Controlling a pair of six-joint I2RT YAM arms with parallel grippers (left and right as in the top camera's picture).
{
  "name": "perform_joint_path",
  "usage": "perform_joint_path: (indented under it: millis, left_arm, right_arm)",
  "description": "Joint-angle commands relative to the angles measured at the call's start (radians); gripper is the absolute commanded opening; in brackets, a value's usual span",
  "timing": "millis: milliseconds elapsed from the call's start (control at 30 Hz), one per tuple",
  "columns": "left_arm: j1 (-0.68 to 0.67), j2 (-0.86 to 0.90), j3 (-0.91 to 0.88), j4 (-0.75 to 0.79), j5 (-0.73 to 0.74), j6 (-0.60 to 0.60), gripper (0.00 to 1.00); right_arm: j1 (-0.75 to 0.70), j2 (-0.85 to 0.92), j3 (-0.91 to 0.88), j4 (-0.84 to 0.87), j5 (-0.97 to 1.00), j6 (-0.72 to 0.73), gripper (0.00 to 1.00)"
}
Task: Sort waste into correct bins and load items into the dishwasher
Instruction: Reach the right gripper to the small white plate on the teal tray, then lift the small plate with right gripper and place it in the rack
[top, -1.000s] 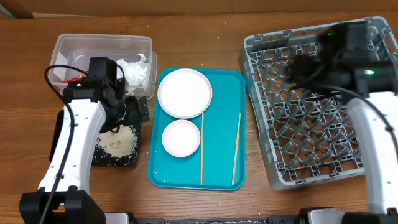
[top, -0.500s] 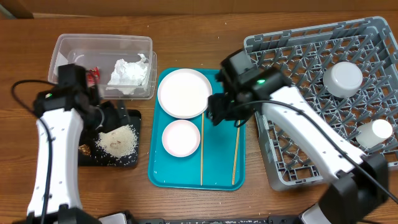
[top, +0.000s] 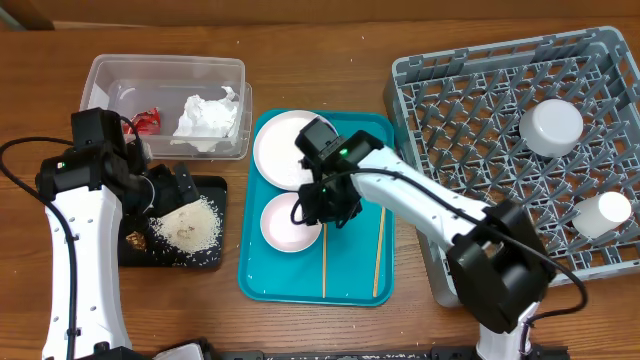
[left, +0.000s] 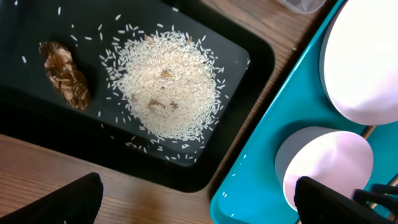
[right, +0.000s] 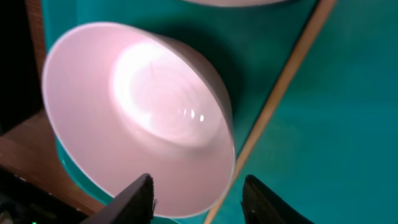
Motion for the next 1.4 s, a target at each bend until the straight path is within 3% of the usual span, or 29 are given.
perform_joint_path:
  millis: [0, 167, 200, 400, 600, 733, 867, 1367]
  left_arm:
    - [0.002, -0.004, 0.011, 0.005, 0.000, 0.030, 1.00]
    - [0.002, -0.004, 0.011, 0.005, 0.000, 0.030, 1.00]
    - [0.002, -0.004, 0.011, 0.005, 0.000, 0.030, 0.99]
    - [0.002, -0.004, 0.011, 0.005, 0.000, 0.030, 1.00]
    - [0.002, -0.004, 0.011, 0.005, 0.000, 0.030, 1.00]
    - [0.002, -0.004, 0.011, 0.005, 0.000, 0.030, 1.00]
    - [0.002, -0.004, 0.011, 0.005, 0.000, 0.030, 1.00]
    - [0.002, -0.004, 0.011, 0.005, 0.000, 0.030, 1.00]
  right_arm:
    - [0.007, 0.041, -0.006, 0.005, 0.013, 0.010, 0.42]
    - [0.006, 0.060, -0.006, 0.004, 0.014, 0.010, 0.07]
    - [0.005, 0.058, -0.003, 0.003, 0.015, 0.009, 0.04]
    - [-0.026, 0.000, 0.048, -0.066, 0.117, 0.008, 0.04]
    - [-0.109, -0.233, 0.229, -0.223, 0.564, 0.008, 0.04]
    - [-0.206, -0.368, 0.247, -0.130, 0.993, 0.008, 0.04]
    - [-0.300, -0.380, 0.246, -0.083, 1.202, 0.001, 0.04]
    - [-0.662, -0.169, 0.232, 0.098, 1.359, 0.001, 0.04]
